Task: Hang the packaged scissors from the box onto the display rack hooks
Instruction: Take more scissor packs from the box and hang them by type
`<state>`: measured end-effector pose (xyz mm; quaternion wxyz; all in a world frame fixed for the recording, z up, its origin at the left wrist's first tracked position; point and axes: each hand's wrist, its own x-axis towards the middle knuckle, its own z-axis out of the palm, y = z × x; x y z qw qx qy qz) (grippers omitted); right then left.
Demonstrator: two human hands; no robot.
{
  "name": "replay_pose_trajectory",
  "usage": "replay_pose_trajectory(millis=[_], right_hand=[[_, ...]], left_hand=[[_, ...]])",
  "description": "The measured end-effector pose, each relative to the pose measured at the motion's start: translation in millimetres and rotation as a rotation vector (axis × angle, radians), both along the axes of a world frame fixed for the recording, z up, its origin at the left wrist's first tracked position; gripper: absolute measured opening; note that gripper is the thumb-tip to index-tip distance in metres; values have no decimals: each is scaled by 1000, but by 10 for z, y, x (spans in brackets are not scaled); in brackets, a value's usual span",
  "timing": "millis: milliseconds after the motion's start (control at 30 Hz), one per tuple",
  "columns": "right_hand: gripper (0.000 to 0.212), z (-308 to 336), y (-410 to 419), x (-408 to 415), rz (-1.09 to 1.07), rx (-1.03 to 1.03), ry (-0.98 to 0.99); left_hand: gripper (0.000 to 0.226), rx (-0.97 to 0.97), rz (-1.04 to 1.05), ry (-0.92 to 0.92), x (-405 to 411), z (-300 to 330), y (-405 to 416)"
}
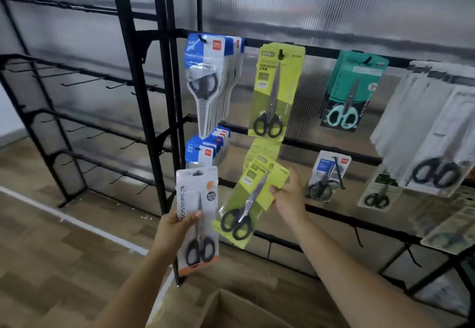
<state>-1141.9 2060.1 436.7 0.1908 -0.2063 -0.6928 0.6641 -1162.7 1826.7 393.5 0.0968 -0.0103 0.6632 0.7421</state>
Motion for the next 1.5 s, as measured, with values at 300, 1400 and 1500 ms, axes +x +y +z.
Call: replay_pose_trajectory(millis=[300, 1400, 1500], right_hand=[[71, -94, 33, -403, 10, 642, -247], [64, 507, 855, 1302, -302, 557, 167], [64, 692, 1151, 1600, -425, 618, 258]], left_hand=[[5, 31, -19, -37, -318, 7, -365], [23, -215, -411, 777, 259, 949, 2114], [31, -219, -523, 881, 477, 1288, 2528]])
